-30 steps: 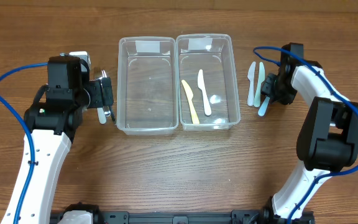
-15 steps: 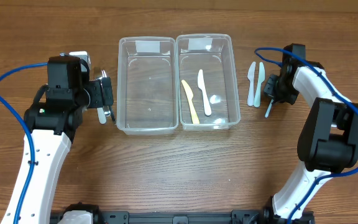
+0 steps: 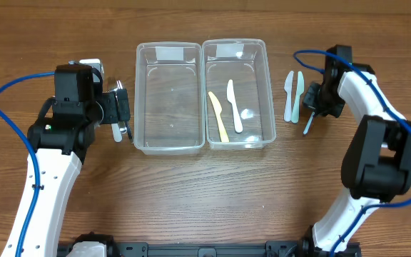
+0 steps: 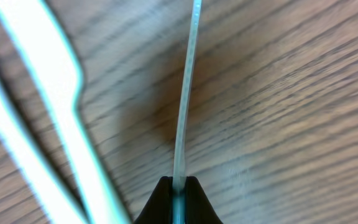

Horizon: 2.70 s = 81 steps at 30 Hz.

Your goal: Pack container

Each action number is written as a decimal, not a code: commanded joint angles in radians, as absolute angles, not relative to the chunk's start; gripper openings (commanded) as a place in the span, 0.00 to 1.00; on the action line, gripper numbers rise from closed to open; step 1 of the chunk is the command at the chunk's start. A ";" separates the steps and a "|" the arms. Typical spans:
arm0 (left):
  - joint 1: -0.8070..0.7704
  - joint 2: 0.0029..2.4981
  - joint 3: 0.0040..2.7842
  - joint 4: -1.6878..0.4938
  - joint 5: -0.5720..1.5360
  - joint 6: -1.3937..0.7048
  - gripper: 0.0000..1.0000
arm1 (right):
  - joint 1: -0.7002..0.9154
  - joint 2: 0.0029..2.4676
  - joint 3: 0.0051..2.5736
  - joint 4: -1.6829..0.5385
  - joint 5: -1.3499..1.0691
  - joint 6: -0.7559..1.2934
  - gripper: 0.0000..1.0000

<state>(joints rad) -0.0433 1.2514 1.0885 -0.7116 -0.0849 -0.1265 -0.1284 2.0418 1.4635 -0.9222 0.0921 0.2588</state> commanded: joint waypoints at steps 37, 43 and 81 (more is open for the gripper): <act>-0.039 1.256 1.115 -0.710 -0.070 -0.109 1.00 | 0.268 1.704 1.564 -0.812 0.090 0.216 0.68; -0.039 1.256 1.115 -0.710 -0.070 -0.109 1.00 | 0.084 1.718 1.563 -0.813 0.105 0.216 0.68; -0.039 1.256 1.115 -0.710 -0.070 -0.108 1.00 | -0.076 2.090 1.460 -0.764 0.013 0.153 0.49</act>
